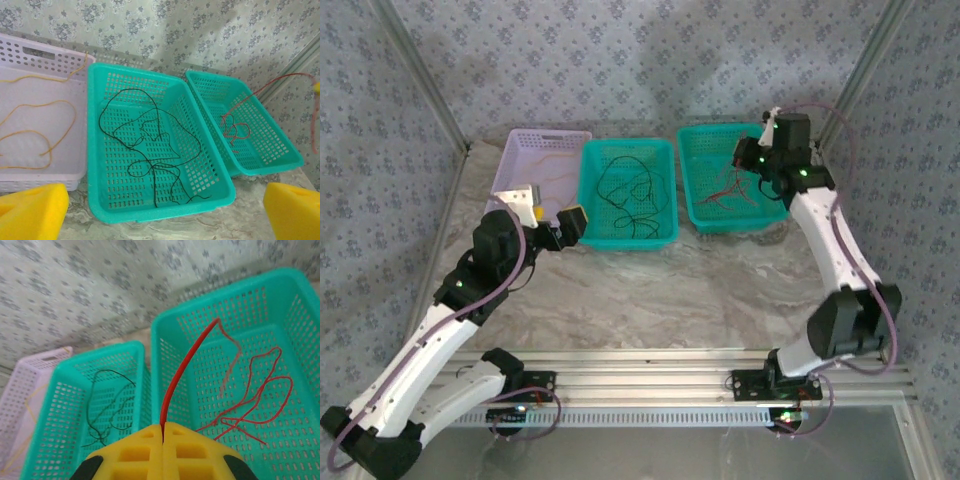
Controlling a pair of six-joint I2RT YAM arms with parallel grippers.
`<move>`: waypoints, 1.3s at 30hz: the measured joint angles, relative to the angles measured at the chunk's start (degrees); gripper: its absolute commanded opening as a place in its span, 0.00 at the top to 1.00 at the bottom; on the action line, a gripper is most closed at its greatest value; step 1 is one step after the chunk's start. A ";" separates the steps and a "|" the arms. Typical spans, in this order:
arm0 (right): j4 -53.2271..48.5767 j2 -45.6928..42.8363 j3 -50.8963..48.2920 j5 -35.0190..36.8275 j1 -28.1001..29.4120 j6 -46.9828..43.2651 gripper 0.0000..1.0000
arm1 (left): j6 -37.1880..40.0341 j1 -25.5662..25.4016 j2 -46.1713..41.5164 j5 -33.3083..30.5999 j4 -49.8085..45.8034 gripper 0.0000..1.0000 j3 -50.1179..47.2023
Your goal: Untangle the cables
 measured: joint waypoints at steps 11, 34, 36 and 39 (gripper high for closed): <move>-7.15 14.38 6.14 3.04 0.98 -1.66 0.62 | -0.09 -0.39 0.98 0.46 0.44 0.00 -0.81; -10.84 -7.17 -7.87 17.53 5.31 -4.13 0.29 | 1.68 -0.37 1.18 -0.04 -4.22 0.00 1.51; -12.26 -6.93 -11.54 18.03 5.33 -3.02 0.29 | 1.70 -0.37 1.18 0.00 -4.68 0.00 1.57; -12.81 -7.19 -17.49 18.86 5.33 -1.20 0.29 | 1.70 -0.37 1.18 0.17 -5.07 0.00 1.60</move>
